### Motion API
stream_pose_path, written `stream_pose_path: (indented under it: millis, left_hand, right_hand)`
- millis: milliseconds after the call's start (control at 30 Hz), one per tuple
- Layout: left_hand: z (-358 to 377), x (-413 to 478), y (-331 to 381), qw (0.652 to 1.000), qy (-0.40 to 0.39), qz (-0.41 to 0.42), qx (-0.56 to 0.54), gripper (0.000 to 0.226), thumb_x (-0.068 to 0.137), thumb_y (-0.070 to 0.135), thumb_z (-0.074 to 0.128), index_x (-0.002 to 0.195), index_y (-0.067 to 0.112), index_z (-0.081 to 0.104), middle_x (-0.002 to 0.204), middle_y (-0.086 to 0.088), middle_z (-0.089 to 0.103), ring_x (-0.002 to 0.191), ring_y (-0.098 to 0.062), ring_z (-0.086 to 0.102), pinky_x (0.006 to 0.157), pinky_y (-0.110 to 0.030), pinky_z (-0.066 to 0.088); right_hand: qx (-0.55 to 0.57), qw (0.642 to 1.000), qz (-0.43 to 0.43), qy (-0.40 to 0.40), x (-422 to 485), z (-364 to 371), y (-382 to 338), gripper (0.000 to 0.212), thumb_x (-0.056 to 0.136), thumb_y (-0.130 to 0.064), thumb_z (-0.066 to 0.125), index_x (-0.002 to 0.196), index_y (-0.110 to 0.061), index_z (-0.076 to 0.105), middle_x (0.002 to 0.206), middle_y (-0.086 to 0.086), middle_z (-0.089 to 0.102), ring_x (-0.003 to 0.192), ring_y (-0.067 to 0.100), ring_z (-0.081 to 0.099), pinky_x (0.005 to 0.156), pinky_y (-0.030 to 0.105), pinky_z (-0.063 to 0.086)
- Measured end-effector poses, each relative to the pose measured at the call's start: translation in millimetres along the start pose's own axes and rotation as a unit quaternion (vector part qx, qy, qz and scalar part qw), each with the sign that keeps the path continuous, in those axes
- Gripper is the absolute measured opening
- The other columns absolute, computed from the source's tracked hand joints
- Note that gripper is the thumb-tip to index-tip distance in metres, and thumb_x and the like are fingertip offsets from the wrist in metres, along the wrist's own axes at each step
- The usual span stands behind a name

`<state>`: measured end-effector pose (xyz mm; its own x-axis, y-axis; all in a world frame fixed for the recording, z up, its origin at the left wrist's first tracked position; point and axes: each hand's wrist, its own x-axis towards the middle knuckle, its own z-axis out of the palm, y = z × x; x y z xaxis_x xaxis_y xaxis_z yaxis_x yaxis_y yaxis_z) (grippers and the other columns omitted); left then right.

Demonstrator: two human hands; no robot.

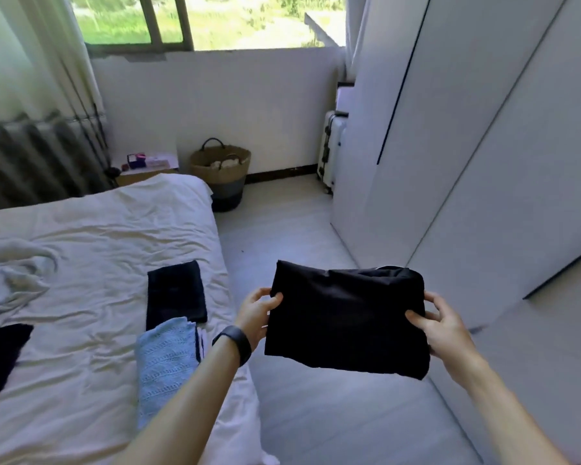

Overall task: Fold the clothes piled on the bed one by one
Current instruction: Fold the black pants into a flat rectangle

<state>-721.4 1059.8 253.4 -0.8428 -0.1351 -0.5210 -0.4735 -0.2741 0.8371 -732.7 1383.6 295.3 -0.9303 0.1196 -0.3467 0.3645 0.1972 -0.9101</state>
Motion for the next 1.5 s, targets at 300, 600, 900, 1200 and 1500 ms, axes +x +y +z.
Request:
stream_pose_path:
  millis: [300, 600, 900, 1200, 1500]
  left_hand:
    - [-41, 74, 5, 0.98, 0.173, -0.053, -0.087, 0.008, 0.099, 0.017, 0.061, 0.106, 0.014, 0.061, 0.091, -0.003, 0.067, 0.077, -0.018, 0.064, 0.052, -0.024, 0.047]
    - [-57, 125, 19, 0.899, 0.381, -0.039, -0.212, 0.01, 0.098, 0.016, 0.061, 0.107, 0.019, 0.064, 0.104, -0.002, 0.069, 0.088, -0.018, 0.066, 0.06, -0.028, 0.051]
    - [-68, 156, 28, 0.785, 0.514, -0.025, -0.346, 0.021, 0.099, 0.012, 0.06, 0.119, 0.012, 0.061, 0.113, -0.012, 0.068, 0.085, -0.023, 0.064, 0.058, -0.028, 0.05]
    - [-155, 221, 24, 0.734, 0.56, -0.065, -0.378, 0.014, 0.098, 0.01, 0.06, 0.113, 0.011, 0.063, 0.116, -0.019, 0.068, 0.11, -0.037, 0.064, 0.099, -0.055, 0.051]
    - [-239, 264, 12, 0.712, 0.598, -0.183, -0.319, 0.006, 0.1, 0.019, 0.057, 0.095, 0.021, 0.059, 0.1, -0.008, 0.064, 0.085, -0.023, 0.06, 0.08, -0.033, 0.047]
  right_hand:
    - [-0.07, 0.987, 0.045, -0.137, 157, 92, -9, 0.034, 0.096, -0.017, 0.071, 0.108, -0.048, 0.064, 0.092, -0.006, 0.078, 0.081, 0.015, 0.076, 0.065, 0.031, 0.052]
    - [-0.187, 0.914, 0.006, -0.36, 313, 221, -76, 0.035, 0.098, -0.015, 0.067, 0.123, -0.037, 0.059, 0.102, 0.005, 0.075, 0.095, 0.026, 0.073, 0.084, 0.047, 0.057]
    - [-0.315, 0.798, -0.059, -0.51, 385, 374, -133, 0.037, 0.1, -0.017, 0.063, 0.131, -0.035, 0.055, 0.105, 0.004, 0.073, 0.089, 0.022, 0.073, 0.065, 0.034, 0.055]
    - [-0.4, 0.723, -0.109, -0.553, 405, 536, -151, 0.039, 0.099, -0.019, 0.063, 0.133, -0.034, 0.054, 0.096, 0.002, 0.073, 0.081, 0.022, 0.073, 0.065, 0.033, 0.056]
    - [-0.483, 0.657, -0.107, -0.569, 408, 664, -126, 0.046, 0.1, -0.018, 0.061, 0.142, -0.03, 0.048, 0.11, 0.007, 0.067, 0.098, 0.03, 0.067, 0.095, 0.05, 0.054]
